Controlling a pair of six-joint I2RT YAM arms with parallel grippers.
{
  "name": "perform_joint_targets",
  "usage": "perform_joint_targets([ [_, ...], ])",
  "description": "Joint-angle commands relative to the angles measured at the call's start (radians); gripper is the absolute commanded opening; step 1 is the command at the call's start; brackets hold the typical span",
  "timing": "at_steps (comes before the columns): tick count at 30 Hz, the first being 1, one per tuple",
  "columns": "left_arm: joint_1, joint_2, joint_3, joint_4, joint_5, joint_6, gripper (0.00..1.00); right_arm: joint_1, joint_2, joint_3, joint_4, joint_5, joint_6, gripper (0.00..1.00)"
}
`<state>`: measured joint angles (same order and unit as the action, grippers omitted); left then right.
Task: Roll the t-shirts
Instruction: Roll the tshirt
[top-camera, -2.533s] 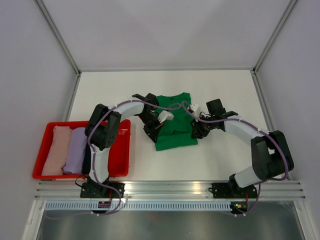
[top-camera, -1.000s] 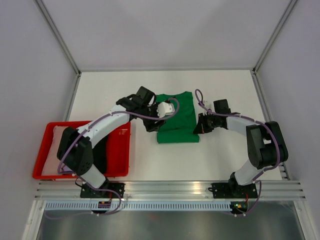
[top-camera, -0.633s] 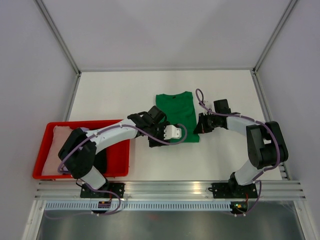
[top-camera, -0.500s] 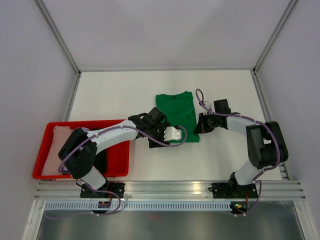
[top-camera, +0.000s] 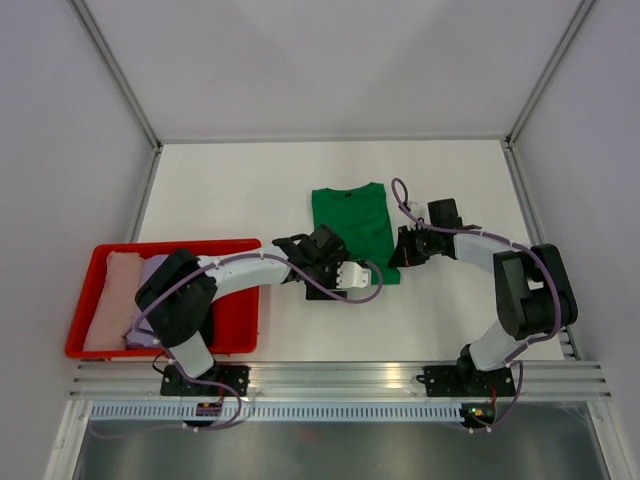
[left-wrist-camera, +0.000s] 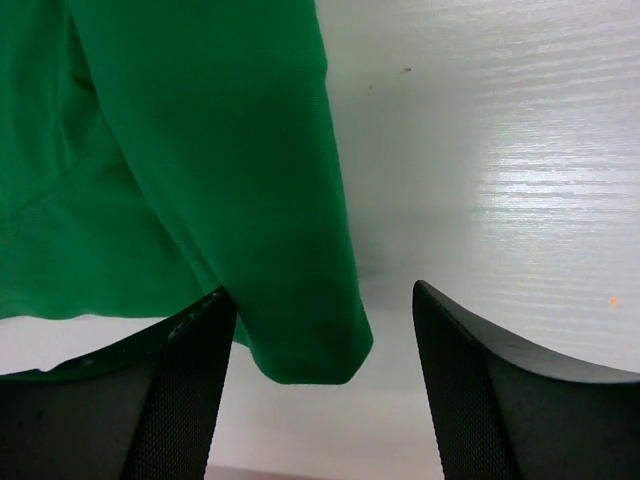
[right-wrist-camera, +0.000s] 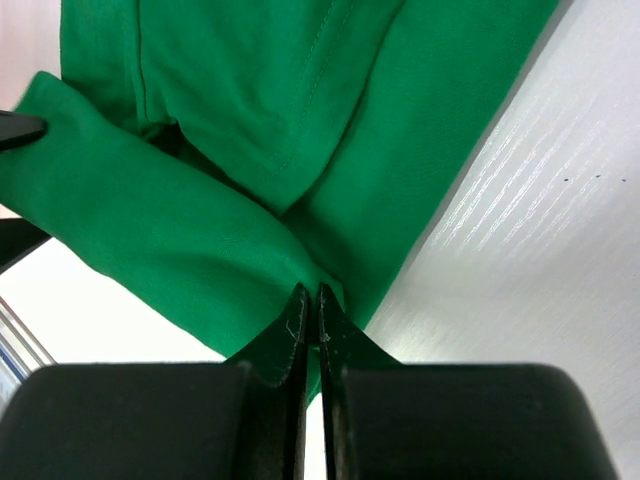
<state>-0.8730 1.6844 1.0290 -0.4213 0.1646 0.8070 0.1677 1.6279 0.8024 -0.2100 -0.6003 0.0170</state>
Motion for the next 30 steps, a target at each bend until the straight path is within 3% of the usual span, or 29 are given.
perform_joint_targets([
  [1, -0.006, 0.021, 0.019, 0.035, -0.046, 0.020, 0.75, -0.005, -0.052, 0.006, -0.003, 0.016, 0.005, 0.08],
  [3, -0.004, 0.037, 0.017, 0.044, -0.069, 0.012, 0.73, -0.005, -0.060, 0.009, -0.003, 0.011, 0.006, 0.10],
  [6, -0.003, 0.064, 0.035, 0.044, -0.086, -0.018, 0.64, -0.005, -0.083, 0.012, -0.005, -0.007, 0.005, 0.14],
  [7, -0.003, 0.064, 0.037, 0.044, -0.076, -0.023, 0.53, -0.005, -0.091, 0.009, -0.003, -0.010, 0.003, 0.16],
  [12, -0.003, 0.057, 0.054, 0.030, -0.037, -0.028, 0.33, -0.004, -0.160, 0.009, -0.014, 0.002, -0.015, 0.28],
  [15, 0.000, 0.052, 0.065, 0.010, -0.017, -0.038, 0.16, -0.005, -0.206, 0.038, -0.055, 0.052, -0.077, 0.34],
  [16, 0.003, 0.049, 0.066, 0.001, -0.001, -0.045, 0.03, -0.008, -0.221, 0.050, -0.072, 0.086, -0.086, 0.34],
  [20, 0.022, 0.032, 0.082, -0.068, 0.076, -0.066, 0.02, -0.017, -0.310, 0.052, -0.069, 0.149, -0.126, 0.43],
  [24, 0.063, 0.031, 0.101, -0.138, 0.170, -0.068, 0.02, -0.023, -0.436, 0.012, -0.045, 0.171, -0.192, 0.44],
  [30, 0.132, 0.049, 0.131, -0.204, 0.306, -0.062, 0.02, -0.017, -0.574, -0.084, -0.083, 0.053, -0.443, 0.51],
])
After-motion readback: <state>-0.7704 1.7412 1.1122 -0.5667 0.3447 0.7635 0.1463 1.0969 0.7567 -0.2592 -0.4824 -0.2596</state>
